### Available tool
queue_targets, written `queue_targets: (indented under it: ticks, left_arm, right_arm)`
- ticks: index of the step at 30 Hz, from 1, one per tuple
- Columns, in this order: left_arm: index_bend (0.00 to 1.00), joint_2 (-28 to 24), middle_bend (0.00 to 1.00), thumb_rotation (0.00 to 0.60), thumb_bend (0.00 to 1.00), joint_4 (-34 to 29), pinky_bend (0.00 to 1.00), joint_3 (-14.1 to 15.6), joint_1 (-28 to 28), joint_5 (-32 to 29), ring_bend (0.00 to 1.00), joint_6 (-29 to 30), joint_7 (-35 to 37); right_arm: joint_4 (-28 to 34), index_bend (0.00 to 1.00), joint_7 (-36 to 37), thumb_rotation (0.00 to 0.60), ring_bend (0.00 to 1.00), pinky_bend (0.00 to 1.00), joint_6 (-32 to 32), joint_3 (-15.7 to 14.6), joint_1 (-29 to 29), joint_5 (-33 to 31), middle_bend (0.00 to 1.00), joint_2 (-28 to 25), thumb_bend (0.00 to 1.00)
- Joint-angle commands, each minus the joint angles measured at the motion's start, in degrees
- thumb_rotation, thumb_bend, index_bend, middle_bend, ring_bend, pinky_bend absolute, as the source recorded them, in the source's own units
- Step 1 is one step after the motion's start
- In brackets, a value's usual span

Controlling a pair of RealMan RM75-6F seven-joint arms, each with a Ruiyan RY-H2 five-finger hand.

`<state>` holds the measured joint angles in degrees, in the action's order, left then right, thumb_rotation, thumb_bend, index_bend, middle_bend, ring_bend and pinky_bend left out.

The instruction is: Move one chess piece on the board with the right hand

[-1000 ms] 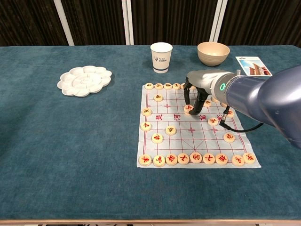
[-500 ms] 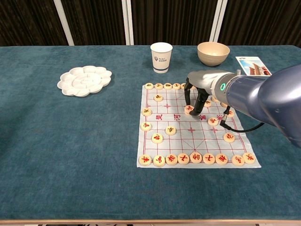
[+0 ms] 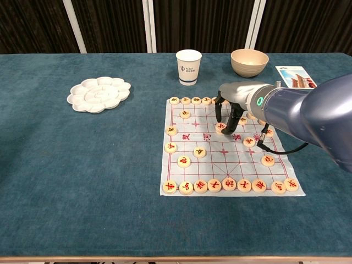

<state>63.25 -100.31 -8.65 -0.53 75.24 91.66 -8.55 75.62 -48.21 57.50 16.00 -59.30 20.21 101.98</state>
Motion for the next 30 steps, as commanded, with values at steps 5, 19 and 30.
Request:
queue_targets:
  ticks: [5,19,30]
  left_arm:
    - [0.05,0.02,0.00,0.600,0.00,0.04,0.00,-0.08,-0.01,-0.10,0.00,0.04,0.00]
    - [0.05,0.14,0.00,0.600,0.00,0.14,0.00,0.03,-0.05,0.10,0.00,0.01,0.04]
    - [0.05,-0.04,0.00,0.600,0.00,-0.54,0.00,0.50,0.20,1.11,0.00,0.42,0.15]
  right_arm:
    - [0.81,0.42,-0.41,0.600,0.03,0.07,0.04,-0.04,-0.07,-0.33,0.00,-0.54,0.38]
    - [19.03,0.24,7.13,0.600,0.00,0.07,4.32,3.59,4.60,6.54,0.00,-12.25,0.38]
    - [43.29,0.15,29.18,0.600,0.00,0.06,15.48,-5.76,26.71,38.91,0.00,-38.89,0.38]
